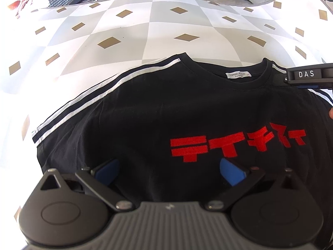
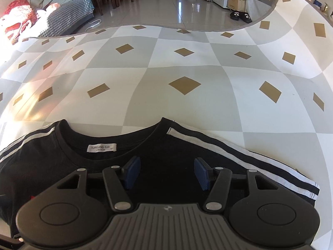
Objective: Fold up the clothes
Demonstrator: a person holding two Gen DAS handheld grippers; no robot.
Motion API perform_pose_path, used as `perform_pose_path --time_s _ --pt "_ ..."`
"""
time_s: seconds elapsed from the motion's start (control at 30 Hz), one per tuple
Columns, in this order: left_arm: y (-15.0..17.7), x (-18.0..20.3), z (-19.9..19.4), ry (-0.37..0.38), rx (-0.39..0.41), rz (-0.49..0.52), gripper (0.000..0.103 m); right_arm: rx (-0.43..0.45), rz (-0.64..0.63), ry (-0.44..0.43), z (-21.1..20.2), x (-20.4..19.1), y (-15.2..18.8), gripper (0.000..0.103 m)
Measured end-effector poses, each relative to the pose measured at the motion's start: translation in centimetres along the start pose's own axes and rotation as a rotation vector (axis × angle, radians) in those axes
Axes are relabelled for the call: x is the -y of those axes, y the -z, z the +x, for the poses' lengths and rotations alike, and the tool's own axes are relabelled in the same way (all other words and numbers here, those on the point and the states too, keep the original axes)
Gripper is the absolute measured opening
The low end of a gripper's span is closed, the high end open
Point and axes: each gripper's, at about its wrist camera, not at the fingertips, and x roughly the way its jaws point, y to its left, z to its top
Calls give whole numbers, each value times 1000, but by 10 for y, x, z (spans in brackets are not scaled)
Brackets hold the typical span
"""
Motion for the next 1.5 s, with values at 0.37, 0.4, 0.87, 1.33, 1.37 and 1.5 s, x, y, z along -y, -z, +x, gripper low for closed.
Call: perform_pose_path --time_s 0.37,0.4,0.87,1.33,1.37,1.5 --pt "16 11 -29 -23 51 51 103 -43 -107 -75 -46 -12 48 55" --pt "19 11 -32 -23 56 44 103 -41 -115 -77 -50 -13 52 55" --pt "56 13 -67 -32 129 -46 103 -36 -177 -96 -97 -27 110 55" --pt "102 -3 -104 -26 204 -135 103 -58 -317 -254 -137 -56 182 55" --pt "104 -6 -104 -26 201 -157 103 -61 -328 -267 -140 -58 187 55" --pt "112 -19 -101 -22 176 -245 103 -75 -371 -300 -144 -69 208 55"
